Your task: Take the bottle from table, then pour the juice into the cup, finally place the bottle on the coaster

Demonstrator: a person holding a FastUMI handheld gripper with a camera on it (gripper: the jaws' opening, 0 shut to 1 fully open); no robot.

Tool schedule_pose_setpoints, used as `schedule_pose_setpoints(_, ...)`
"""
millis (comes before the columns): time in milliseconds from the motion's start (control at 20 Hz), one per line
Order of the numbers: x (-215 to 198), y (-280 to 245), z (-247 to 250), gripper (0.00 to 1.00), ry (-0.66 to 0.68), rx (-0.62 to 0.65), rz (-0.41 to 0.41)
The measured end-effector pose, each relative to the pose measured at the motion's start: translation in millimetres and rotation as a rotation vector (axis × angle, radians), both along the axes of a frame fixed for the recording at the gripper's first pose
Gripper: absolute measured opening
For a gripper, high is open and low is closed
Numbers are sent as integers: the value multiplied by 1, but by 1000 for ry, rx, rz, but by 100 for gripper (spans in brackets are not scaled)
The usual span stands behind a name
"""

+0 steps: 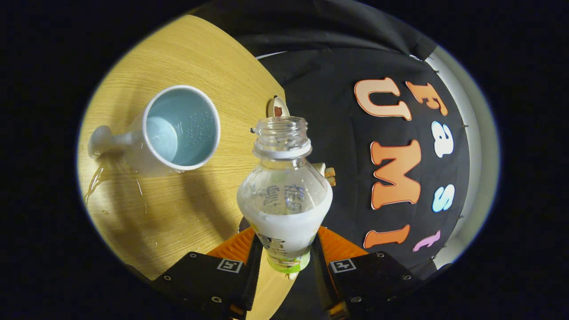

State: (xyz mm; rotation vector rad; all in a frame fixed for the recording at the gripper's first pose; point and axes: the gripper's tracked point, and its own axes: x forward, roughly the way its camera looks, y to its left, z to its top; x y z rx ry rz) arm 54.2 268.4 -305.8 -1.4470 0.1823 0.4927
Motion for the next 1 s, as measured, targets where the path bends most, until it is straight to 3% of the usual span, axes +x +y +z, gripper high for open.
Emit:
schedule_pose_setpoints(450,12,8,8,57,-89,-167,118)
schedule_pose_setpoints(1000,15,18,18,57,-129,-268,215)
